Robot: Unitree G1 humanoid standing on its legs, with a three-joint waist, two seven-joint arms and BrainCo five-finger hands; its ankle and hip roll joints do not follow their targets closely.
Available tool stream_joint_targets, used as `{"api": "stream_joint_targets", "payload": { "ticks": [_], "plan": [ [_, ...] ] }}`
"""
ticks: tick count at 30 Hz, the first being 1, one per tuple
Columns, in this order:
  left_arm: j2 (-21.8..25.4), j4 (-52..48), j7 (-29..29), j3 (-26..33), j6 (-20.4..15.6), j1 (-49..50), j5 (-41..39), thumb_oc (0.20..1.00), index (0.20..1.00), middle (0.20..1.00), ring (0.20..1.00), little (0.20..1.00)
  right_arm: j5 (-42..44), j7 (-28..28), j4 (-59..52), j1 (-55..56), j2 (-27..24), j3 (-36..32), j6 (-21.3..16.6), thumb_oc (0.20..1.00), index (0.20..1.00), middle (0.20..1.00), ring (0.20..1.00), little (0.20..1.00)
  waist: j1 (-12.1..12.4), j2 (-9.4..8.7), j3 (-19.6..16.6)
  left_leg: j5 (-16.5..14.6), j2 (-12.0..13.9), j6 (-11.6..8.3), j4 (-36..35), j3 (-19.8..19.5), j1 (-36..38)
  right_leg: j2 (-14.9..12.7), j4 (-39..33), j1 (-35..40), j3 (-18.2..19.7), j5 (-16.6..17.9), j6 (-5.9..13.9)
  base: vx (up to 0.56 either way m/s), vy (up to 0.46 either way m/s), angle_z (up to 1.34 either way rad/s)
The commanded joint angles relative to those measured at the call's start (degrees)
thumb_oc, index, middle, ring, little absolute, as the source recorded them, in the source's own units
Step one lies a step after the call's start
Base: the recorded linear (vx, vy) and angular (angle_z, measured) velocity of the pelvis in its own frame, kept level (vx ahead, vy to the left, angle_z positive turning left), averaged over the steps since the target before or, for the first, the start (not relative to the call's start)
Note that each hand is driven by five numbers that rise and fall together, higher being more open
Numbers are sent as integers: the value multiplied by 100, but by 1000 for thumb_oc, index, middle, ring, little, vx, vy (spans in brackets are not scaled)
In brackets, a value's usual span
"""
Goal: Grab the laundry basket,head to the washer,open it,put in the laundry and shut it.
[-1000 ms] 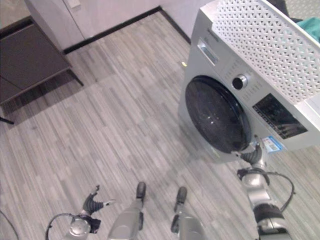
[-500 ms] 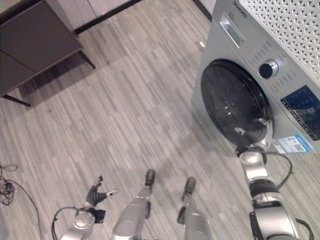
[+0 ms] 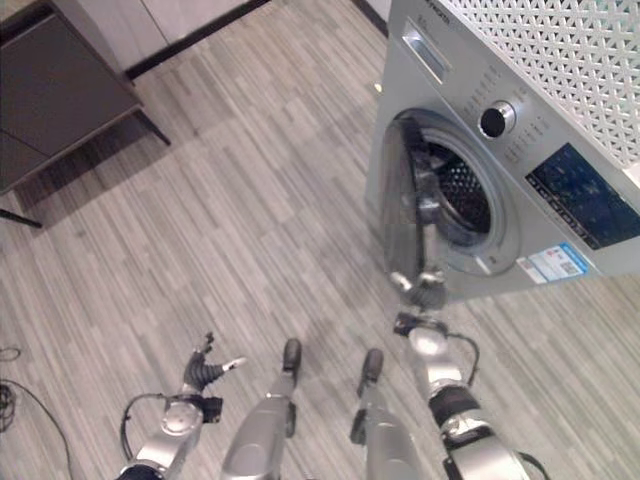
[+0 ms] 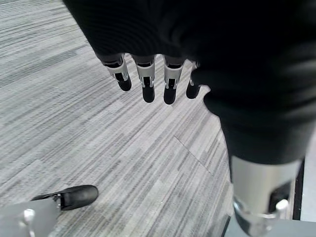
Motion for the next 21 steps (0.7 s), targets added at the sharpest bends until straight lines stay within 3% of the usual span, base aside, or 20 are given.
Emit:
{"api": "stream_joint_targets", "payload": {
  "ticks": [1,4,8,12,13,14,16,17,18,19,21],
  "plan": [
    [395,-40,45,-404,-115,207,-42,1000,1000,1000,1000,1000,149,1207,253,-382,1394,1314,313,1000,1000,1000,1000,1000,614,-380,-209,-531,82,62,56,-138,-28,-1173,48,489,18,-778,680,8,-30,18],
    [566,-338,-16,-392,-138,303,92,1000,1000,1000,1000,1000,55,1256,185,-217,1285,1355,323,1000,1000,1000,1000,1000,631,-421,-288,-559,105,55,64,-155,49,-1164,48,605,-31,-798,681,35,-44,46],
    [1069,-1496,-210,100,-221,597,23,1000,1000,1000,1000,1000,-265,1361,237,280,926,1101,486,1000,1000,1000,1000,1000,664,-462,-457,-616,154,37,62,-251,265,-1138,48,920,-188,-893,680,41,-51,23],
    [1890,-2600,-830,355,-308,742,294,1000,1000,1000,1000,1000,-711,1451,456,810,623,610,633,1000,1000,1000,1000,1000,547,-432,-595,-663,214,12,50,-238,432,-1081,48,1084,-228,-955,690,22,-24,6],
    [1893,-2606,-833,358,-304,744,293,1000,1000,1000,1000,1000,-712,1451,456,809,625,609,634,1000,1000,1000,1000,1000,540,-439,-609,-647,204,17,50,-246,407,-1089,48,1064,-233,-944,692,33,-6,-2],
    [2550,-3045,-1359,196,-400,681,378,1000,1000,1000,1000,1000,-984,1515,670,1032,487,413,667,1000,1000,1000,1000,1000,452,-411,-661,-695,273,2,50,-183,524,-1053,48,1132,-182,-968,707,53,1,-5],
    [3340,-3380,-1870,-144,-411,508,610,1000,1000,1000,1000,1000,-1231,1562,908,1252,369,294,711,1000,1000,1000,1000,1000,329,-436,-727,-743,322,-10,50,-103,648,-1020,48,1197,-133,-984,725,73,-11,-4],
    [3633,-3499,-2077,-343,-417,333,619,1000,1000,1000,1000,1000,-1297,1577,1088,1339,347,207,723,1000,1000,1000,1000,1000,261,-458,-761,-758,340,-15,50,-78,700,-1006,48,1225,-100,-990,731,38,-9,-4],
    [3638,-3497,-2078,-354,-415,317,616,1000,1000,1000,1000,1000,-1298,1578,1091,1335,350,196,721,1000,1000,1000,1000,1000,267,-464,-765,-743,332,-10,50,-81,683,-1014,48,1209,-101,-978,733,60,-14,-8],
    [4051,-3532,-2382,-721,-411,-61,590,1000,1000,1000,1000,1000,-1452,1592,1275,1491,258,119,734,1000,1000,1000,1000,1000,133,-503,-827,-782,368,-29,50,-38,782,-987,48,1260,-58,-998,739,54,-12,-14],
    [4374,-3530,-2654,-1156,-362,-567,433,1000,1000,1000,1000,1000,-1463,1594,1364,1646,192,-3,751,1000,1000,1000,1000,1000,0,-540,-886,-789,391,-37,50,-7,832,-973,48,1294,-32,-992,749,57,-13,-17]
  ]
}}
